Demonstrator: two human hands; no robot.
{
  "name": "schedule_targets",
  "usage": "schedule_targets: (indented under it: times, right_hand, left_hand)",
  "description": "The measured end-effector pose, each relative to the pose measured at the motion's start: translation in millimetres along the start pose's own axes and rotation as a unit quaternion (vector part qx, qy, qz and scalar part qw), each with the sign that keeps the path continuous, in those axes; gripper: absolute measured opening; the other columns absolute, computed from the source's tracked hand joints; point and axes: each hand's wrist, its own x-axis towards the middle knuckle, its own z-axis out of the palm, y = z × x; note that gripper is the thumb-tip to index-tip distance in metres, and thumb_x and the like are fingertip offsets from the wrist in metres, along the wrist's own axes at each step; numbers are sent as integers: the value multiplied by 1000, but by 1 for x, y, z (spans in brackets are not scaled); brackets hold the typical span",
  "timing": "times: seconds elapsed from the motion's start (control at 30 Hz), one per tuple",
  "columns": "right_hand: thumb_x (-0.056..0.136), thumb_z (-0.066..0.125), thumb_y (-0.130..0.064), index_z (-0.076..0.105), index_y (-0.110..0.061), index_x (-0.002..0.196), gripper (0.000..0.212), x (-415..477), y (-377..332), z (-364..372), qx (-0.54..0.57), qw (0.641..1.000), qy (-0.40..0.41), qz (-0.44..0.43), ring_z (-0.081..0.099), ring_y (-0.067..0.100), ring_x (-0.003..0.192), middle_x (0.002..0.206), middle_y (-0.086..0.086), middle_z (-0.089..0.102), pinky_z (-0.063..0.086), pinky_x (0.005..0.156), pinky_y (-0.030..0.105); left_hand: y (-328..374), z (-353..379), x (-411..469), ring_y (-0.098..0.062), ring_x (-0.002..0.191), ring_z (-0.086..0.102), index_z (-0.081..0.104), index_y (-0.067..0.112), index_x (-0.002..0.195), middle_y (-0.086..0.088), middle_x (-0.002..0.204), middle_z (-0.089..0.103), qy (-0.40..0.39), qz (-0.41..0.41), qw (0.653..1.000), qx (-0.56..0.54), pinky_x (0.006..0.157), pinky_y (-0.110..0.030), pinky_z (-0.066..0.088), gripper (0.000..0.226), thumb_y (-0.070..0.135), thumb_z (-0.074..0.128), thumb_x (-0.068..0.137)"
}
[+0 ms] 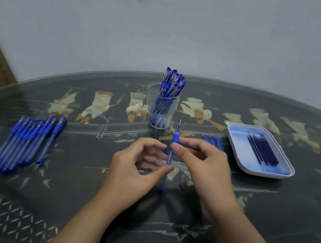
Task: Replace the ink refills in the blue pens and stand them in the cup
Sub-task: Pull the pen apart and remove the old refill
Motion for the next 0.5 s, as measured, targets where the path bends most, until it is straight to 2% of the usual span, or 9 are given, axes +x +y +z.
schedule_targets:
  times: [0.1,0.2,0.3,0.43,0.5]
  right_hand:
    - [81,76,-12,74,-13,98,17,-1,0,2,21,1000,-1,14,69,1,79,84,0,76,49,67,10]
    - [83,74,-16,73,-19,101,18,0,-4,-1,37,999,16,0,66,-2,71,80,-1,75,48,65,10]
    - [85,71,-15,75,-16,98,14,2,-7,-5,68,997,26,4,66,0,73,85,-3,75,48,65,13]
    - [86,68,-16,71,-14,98,13,6,-10,-10,156,987,23,33,67,13,83,89,4,74,52,74,29]
    - [88,64,-13,67,-11,101,14,8,-12,-14,200,979,29,27,69,21,88,95,12,73,56,74,30]
  left_hand:
    - [-2,0,1,-13,74,70,71,24,94,3,86,72,2,-39,999,-25,70,-18,54,37,-1,82,69]
    - [-3,-2,2,-10,74,70,75,24,96,5,86,73,-7,-29,1000,-2,69,-14,52,36,0,82,70]
    - [-4,-3,2,-11,75,70,76,24,98,9,88,73,-14,-9,999,34,66,-13,51,36,1,82,72]
    - [-4,-3,2,-12,74,69,77,24,98,9,88,72,-12,15,998,54,63,-14,51,35,0,82,72]
    - [-4,-4,2,-12,74,69,77,22,97,9,87,72,-16,25,998,60,62,-13,50,33,0,81,73]
